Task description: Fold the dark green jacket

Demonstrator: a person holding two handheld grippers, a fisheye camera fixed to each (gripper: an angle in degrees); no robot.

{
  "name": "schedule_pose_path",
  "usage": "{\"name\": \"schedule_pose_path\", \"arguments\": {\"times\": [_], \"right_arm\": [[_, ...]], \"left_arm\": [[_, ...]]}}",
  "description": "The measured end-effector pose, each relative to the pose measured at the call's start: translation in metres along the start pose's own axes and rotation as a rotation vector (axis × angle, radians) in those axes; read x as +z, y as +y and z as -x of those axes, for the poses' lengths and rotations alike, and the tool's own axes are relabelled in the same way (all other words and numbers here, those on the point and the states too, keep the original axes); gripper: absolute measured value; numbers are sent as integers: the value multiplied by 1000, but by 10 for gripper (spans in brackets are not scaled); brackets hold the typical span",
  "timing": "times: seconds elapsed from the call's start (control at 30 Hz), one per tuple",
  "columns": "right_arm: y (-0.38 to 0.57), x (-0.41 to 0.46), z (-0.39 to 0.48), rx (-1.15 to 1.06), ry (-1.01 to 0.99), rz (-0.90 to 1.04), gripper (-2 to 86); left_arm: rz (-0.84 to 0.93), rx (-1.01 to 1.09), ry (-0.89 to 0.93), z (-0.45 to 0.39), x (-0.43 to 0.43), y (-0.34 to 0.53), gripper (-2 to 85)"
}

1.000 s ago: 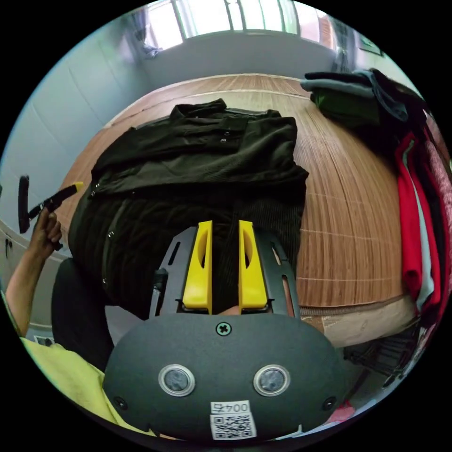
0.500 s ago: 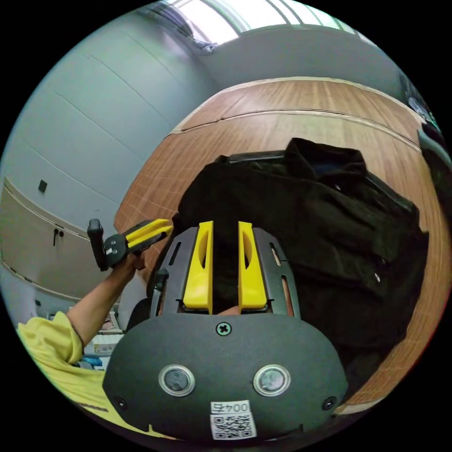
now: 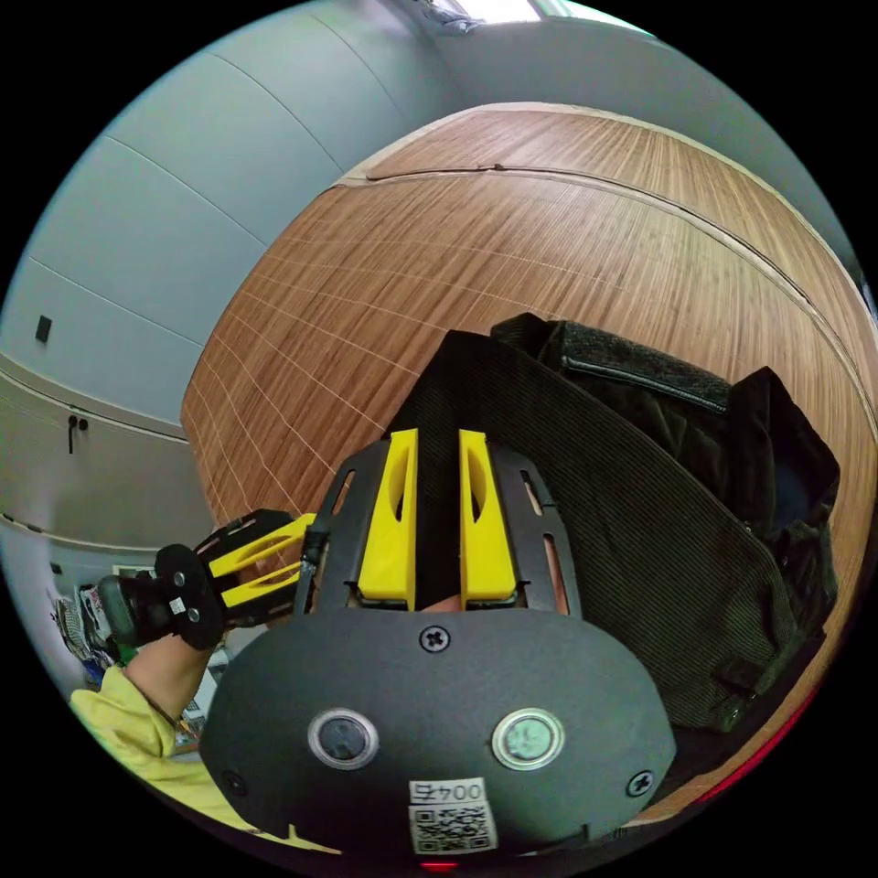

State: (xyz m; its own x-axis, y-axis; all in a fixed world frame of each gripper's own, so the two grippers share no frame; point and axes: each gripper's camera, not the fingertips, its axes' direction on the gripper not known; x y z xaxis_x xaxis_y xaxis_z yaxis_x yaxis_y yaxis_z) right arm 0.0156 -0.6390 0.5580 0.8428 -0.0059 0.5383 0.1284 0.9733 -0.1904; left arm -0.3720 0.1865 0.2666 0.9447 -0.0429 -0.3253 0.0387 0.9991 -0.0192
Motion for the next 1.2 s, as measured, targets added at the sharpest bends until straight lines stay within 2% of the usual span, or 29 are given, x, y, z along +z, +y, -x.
{"name": "schedule_pose_path", "arguments": {"times": [0.33,0.5,0.67,0.83,0.93,0.97,1.07,1.2], "right_arm": [[-7,8,16,-1,14,-122,64],[-16,47,33,-22,123,-12,58],[-12,60,42,-35,203,-34,3],[-6,63,41,-5,153,-38,3],[3,47,35,0,14,-55,35],[14,34,31,8,-16,-92,69],[59,-7,18,19,-17,-183,93],[150,-55,-16,75,95,-254,108]], "left_arm": [[2,40,61,9,0,4,19],[7,77,70,8,-1,5,13],[12,144,62,1,-7,14,7],[19,154,-10,-6,3,14,6],[18,108,-46,-3,3,12,9],[26,89,-35,0,1,12,11],[56,43,-9,12,-8,9,15],[-52,-59,12,25,-38,-4,23]]}}
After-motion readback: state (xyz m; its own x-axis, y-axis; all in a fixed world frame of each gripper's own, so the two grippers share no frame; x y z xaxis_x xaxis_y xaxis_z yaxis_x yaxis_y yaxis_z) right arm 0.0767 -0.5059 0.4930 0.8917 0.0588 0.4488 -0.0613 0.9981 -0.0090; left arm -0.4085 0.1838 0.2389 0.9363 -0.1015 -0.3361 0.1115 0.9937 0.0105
